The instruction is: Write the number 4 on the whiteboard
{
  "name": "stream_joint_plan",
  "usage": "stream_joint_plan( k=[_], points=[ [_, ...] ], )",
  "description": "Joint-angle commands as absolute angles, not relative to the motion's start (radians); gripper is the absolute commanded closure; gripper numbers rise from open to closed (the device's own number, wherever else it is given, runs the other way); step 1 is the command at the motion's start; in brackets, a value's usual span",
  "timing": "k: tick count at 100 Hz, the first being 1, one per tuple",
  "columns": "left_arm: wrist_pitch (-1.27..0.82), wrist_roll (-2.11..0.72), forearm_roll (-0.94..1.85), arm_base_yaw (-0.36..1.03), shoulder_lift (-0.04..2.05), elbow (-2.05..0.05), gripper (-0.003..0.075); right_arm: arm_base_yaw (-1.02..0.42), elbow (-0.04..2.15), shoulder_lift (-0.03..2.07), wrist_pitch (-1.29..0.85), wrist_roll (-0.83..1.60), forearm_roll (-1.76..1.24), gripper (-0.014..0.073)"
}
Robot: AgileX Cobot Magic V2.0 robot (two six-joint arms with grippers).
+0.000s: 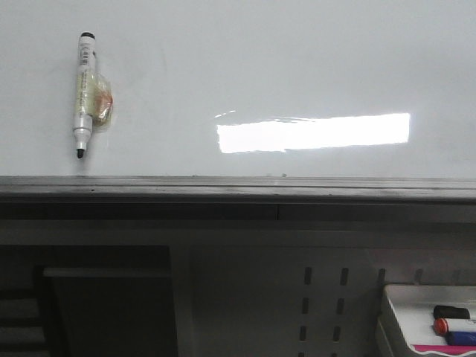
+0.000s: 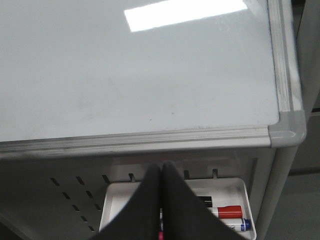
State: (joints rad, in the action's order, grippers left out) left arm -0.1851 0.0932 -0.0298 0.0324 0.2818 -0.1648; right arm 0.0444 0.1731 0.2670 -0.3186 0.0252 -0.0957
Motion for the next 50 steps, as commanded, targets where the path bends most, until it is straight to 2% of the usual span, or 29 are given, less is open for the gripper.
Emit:
stream_joint_plan(
  k=[1,8,27,50],
  points=[
    [-0.011,0.094,-0.022,0.039,0.31,-0.193,0.0365,0.051,0.212,0.284,-0.239,0.035,-0.101,0.0658],
    [0.066,0.094,-0.024,0.039,0.333,-0.184,0.0332,0.048,0.212,0.284,-0.226,0.035,-0.101,0.0658],
    [0.128,0.094,-0.034,0.057,0.451,-0.186,0.0332,0.047,0.212,0.284,-0.222,0.035,-0.101,0.0658],
    [0.278,0.094,-0.047,0.273,0.628,-0.213,0.033,0.047,0.212,0.284,-0.222,0.035,-0.101,0.0658]
  ],
)
